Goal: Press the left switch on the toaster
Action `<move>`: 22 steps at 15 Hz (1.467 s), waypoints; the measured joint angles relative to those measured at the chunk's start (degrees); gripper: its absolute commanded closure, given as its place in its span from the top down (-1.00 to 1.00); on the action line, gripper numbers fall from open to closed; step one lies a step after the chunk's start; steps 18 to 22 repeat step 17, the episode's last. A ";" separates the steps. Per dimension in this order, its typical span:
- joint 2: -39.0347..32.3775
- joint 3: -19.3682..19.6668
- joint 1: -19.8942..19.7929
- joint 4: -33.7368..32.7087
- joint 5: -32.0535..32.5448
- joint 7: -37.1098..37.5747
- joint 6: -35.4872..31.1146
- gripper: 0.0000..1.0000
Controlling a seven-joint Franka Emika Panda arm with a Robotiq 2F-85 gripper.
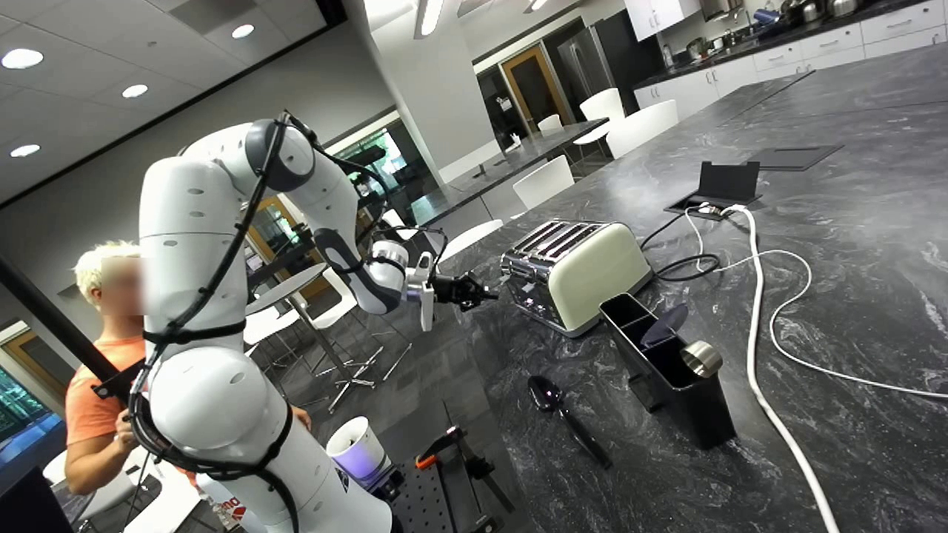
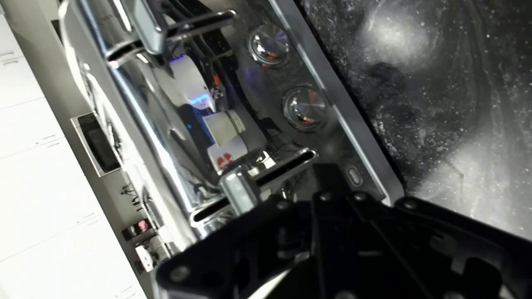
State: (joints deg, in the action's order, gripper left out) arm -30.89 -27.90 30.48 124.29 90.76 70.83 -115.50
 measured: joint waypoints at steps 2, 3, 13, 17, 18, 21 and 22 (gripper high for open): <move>4.90 -0.43 0.00 3.33 -2.16 0.23 0.40 -1.00; 7.35 -0.55 -0.03 4.93 -3.07 0.39 0.40 -1.00; 31.17 0.57 -4.72 19.35 -9.74 0.46 -19.37 -1.00; 37.05 4.53 -6.27 23.09 -9.71 0.41 -32.12 -1.00; 37.05 4.53 -6.27 23.09 -9.71 0.41 -32.12 -1.00; 37.05 4.53 -6.27 23.09 -9.71 0.41 -32.12 -1.00; 37.05 4.53 -6.27 23.09 -9.71 0.41 -32.12 -1.00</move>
